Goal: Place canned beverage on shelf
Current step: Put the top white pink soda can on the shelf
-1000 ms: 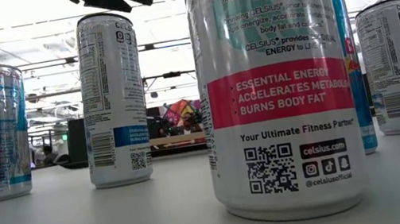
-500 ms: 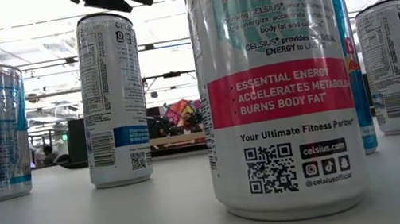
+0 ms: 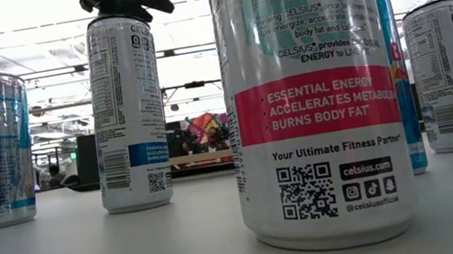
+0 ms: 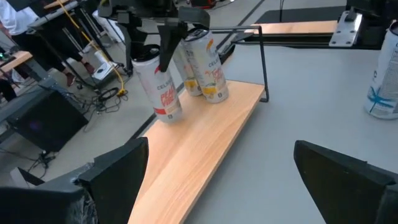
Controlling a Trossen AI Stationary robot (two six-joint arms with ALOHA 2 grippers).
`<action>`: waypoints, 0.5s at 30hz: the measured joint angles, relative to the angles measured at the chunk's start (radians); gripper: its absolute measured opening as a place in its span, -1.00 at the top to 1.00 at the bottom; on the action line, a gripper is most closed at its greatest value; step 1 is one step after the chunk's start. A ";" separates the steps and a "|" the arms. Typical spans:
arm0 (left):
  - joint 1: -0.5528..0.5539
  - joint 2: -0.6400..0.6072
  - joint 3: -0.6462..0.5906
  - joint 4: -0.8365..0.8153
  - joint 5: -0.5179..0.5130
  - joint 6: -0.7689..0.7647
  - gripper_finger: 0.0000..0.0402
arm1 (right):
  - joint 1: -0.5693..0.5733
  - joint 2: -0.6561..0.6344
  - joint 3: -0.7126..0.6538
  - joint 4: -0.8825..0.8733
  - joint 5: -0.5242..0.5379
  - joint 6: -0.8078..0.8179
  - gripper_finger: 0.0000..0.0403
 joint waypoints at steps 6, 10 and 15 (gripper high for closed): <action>-0.001 0.000 -0.002 0.004 0.001 -0.002 -0.98 | -0.018 0.002 0.000 0.029 0.001 -0.001 0.07; 0.000 0.000 -0.002 0.004 0.001 -0.002 -0.98 | -0.028 0.003 0.000 0.009 0.002 0.006 0.07; 0.000 0.000 -0.002 0.003 0.001 -0.001 -0.98 | -0.040 0.008 0.000 0.000 -0.004 0.009 0.07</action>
